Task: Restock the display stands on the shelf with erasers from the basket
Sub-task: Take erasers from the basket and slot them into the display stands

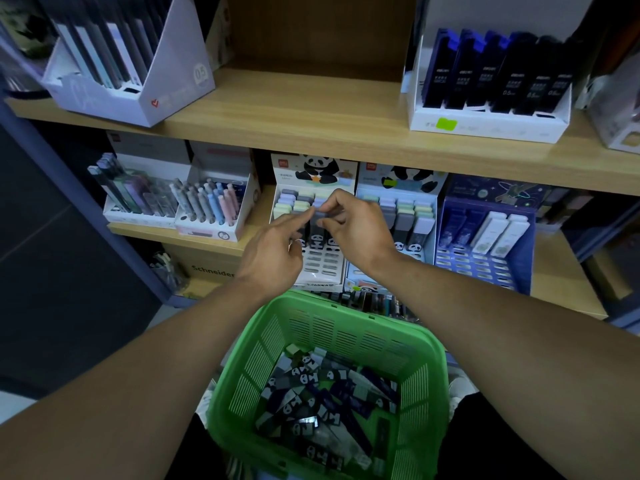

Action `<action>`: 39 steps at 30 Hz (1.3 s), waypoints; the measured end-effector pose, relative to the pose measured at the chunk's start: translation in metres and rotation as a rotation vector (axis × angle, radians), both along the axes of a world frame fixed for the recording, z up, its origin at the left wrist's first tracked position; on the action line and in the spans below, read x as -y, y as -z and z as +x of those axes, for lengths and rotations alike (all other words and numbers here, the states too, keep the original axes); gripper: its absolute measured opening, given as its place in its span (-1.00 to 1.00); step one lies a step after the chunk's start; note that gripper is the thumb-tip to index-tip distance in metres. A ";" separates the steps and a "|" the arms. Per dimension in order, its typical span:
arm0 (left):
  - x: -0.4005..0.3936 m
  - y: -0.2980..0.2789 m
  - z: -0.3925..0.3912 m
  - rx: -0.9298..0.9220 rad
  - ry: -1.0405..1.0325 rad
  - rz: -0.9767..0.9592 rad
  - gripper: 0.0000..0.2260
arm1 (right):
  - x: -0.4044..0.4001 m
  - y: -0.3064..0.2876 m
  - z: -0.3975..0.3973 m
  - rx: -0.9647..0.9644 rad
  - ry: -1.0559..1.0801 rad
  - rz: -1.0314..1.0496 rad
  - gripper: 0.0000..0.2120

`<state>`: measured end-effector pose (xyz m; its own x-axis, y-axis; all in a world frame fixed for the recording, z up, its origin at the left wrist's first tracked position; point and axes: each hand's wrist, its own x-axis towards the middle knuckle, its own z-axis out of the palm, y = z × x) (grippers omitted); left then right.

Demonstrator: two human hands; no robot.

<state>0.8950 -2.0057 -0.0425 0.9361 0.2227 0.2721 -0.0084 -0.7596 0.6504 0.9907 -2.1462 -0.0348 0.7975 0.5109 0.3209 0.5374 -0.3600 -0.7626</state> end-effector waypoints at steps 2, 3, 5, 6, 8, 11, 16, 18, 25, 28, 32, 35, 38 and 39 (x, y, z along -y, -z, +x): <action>-0.002 0.002 0.000 -0.006 0.007 0.027 -0.39 | -0.001 0.001 0.001 -0.005 -0.003 0.006 -0.84; -0.003 0.003 0.000 -0.007 0.008 0.044 -0.39 | -0.001 0.002 0.002 -0.003 -0.002 0.007 -0.88; -0.005 0.005 0.001 -0.017 0.006 0.072 -0.37 | -0.001 0.003 0.004 -0.004 -0.001 0.008 -0.94; -0.006 0.005 0.001 -0.026 0.006 0.074 -0.36 | -0.001 0.004 0.005 -0.006 -0.002 0.009 -0.95; -0.006 0.006 0.001 -0.043 0.011 0.056 -0.35 | -0.002 0.004 0.006 -0.009 -0.005 0.012 -0.95; -0.006 0.007 0.002 -0.051 0.009 0.057 -0.36 | -0.002 0.005 0.006 -0.017 -0.005 0.013 -0.93; -0.008 0.011 0.004 -0.045 0.023 0.088 -0.36 | -0.001 0.004 0.007 -0.005 -0.011 -0.007 -0.89; -0.009 0.013 0.004 -0.055 0.029 0.114 -0.37 | -0.002 0.005 0.007 0.007 -0.010 -0.027 -0.89; -0.010 0.018 0.007 -0.193 0.044 0.119 -0.30 | -0.007 0.006 0.009 -0.003 0.049 -0.031 -0.95; -0.009 0.015 0.008 -0.217 0.047 0.109 -0.28 | -0.009 0.008 0.012 -0.009 0.075 -0.044 -0.94; -0.006 0.013 0.011 -0.268 0.048 0.110 -0.26 | -0.010 0.011 0.015 -0.013 0.104 -0.070 -0.91; -0.006 0.013 0.012 -0.286 0.041 0.112 -0.26 | -0.011 0.013 0.015 -0.024 0.108 -0.095 -0.88; -0.004 0.012 0.013 -0.276 0.038 0.109 -0.26 | -0.011 0.014 0.015 -0.022 0.125 -0.092 -0.89; -0.004 0.013 0.012 -0.279 0.042 0.108 -0.26 | -0.011 0.013 0.014 -0.022 0.125 -0.094 -0.90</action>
